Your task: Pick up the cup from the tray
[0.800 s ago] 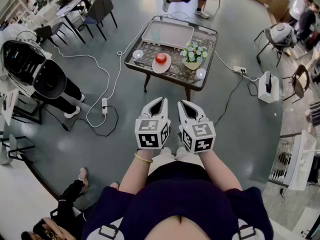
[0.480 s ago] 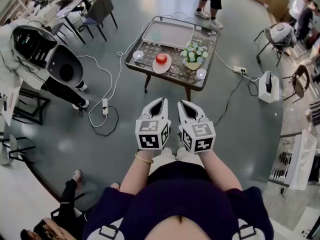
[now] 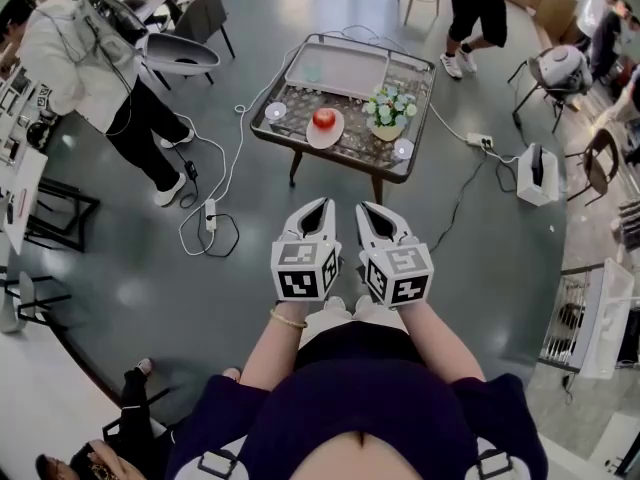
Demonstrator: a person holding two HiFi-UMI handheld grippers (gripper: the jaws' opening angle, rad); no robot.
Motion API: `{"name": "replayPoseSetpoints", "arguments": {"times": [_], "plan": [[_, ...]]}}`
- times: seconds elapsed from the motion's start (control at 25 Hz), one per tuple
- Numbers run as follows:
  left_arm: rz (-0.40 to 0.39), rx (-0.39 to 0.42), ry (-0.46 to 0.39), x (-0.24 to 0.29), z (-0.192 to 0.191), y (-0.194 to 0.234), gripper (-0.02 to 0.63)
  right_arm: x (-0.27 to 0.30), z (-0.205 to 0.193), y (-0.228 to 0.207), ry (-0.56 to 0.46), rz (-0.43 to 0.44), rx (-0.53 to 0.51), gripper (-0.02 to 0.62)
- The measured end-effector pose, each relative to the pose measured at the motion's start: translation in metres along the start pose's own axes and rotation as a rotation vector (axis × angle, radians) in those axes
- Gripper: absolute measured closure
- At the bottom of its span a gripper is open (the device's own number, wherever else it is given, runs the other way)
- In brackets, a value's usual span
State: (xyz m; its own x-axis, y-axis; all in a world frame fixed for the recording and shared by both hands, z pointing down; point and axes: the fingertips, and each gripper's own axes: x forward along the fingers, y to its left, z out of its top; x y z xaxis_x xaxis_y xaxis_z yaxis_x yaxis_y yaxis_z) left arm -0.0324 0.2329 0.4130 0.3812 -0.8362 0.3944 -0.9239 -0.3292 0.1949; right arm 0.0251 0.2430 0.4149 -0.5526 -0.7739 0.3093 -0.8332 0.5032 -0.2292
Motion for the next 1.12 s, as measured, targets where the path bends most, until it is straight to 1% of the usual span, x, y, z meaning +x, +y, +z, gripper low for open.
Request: {"name": "replayPoseSetpoints", "arguments": {"times": [0.4,0.88,1.12], "plan": [[-0.001,-0.003,0.002,-0.003,0.002,0.020,0.598,0.012,-0.002,0.009,-0.004,-0.006,0.030,0.586],[-0.005,-0.001,0.010,-0.008,0.000,0.055,0.598,0.036,-0.006,0.034,-0.004,-0.003,0.036,0.586],[-0.004,-0.014,0.023,-0.001,-0.004,0.067,0.598,0.046,-0.006,0.034,0.011,-0.004,0.035,0.585]]}}
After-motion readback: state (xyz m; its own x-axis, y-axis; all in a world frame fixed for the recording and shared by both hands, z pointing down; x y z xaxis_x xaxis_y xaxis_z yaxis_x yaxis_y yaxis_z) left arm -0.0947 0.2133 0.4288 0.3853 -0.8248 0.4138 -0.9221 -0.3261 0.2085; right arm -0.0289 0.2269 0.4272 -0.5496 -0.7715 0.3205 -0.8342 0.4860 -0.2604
